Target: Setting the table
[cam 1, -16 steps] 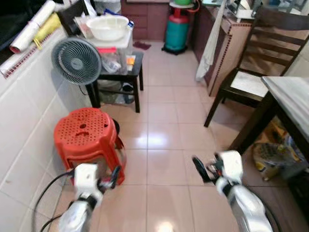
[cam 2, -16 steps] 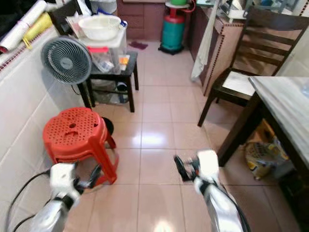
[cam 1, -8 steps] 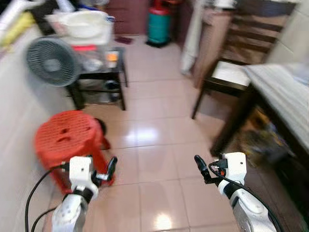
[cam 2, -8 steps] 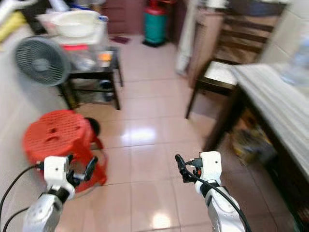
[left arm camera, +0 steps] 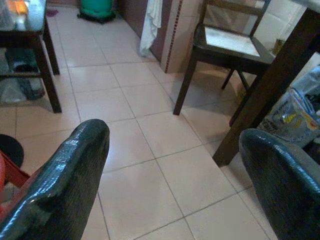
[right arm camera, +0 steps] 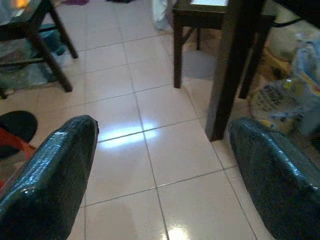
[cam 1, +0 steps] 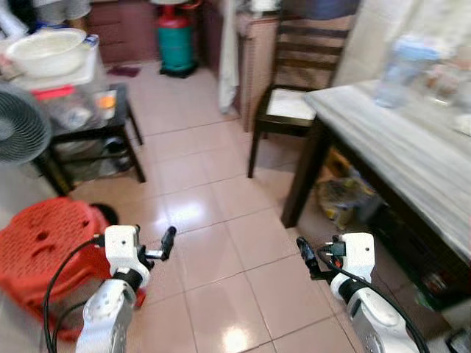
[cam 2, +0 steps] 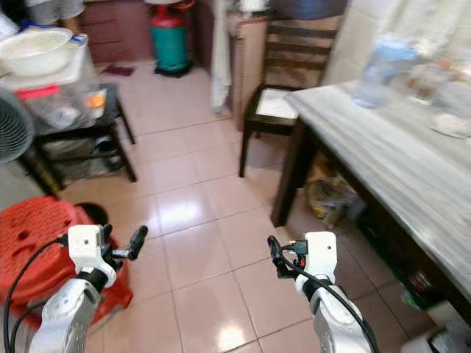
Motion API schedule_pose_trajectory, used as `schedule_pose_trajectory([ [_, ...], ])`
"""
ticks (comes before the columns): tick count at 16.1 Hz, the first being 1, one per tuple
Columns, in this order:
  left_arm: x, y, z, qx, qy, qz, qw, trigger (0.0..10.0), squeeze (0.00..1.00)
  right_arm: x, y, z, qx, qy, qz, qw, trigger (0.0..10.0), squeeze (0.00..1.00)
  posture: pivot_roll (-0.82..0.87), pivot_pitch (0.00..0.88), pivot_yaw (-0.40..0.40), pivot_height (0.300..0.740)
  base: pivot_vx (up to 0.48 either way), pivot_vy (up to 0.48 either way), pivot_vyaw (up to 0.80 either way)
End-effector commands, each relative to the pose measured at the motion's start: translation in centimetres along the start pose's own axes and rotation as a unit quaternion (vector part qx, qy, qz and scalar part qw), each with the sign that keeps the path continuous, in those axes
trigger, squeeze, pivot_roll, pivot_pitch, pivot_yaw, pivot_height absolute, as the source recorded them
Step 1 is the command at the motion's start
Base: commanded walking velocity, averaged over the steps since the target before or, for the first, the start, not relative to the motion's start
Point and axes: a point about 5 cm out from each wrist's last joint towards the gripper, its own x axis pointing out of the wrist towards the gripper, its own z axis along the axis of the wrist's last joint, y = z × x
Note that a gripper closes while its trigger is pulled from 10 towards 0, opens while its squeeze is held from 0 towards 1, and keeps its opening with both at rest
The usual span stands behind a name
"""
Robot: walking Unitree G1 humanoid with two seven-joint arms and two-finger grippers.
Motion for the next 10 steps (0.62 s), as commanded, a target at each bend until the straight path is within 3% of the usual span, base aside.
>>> schedule_pose_trajectory([
  [1,-0.1,0.7,-0.6,-0.004,0.024,0.021,0.999,10.0,0.0,0.0,0.0,0.7,-0.001,-0.01,-0.001,1.0,10.0,0.0,-0.17,0.043,0.022,0.74,0.0,0.0,-0.77],
  [4,0.0,0.5,-0.2,0.0,0.02,0.022,1.0,10.0,0.0,0.0,-0.2,0.7,-0.001,-0.009,-0.002,1.0,10.0,0.0,-0.17,0.045,0.016,0.74,0.0,0.0,-0.77],
  [10,0.4,-0.6,0.3,-0.004,0.013,0.022,1.0,10.0,0.0,0.3,-0.2,1.3,-0.006,-0.014,0.002,1.0,10.0,0.0,-0.18,0.046,0.008,0.74,0.0,0.282,-0.77],
])
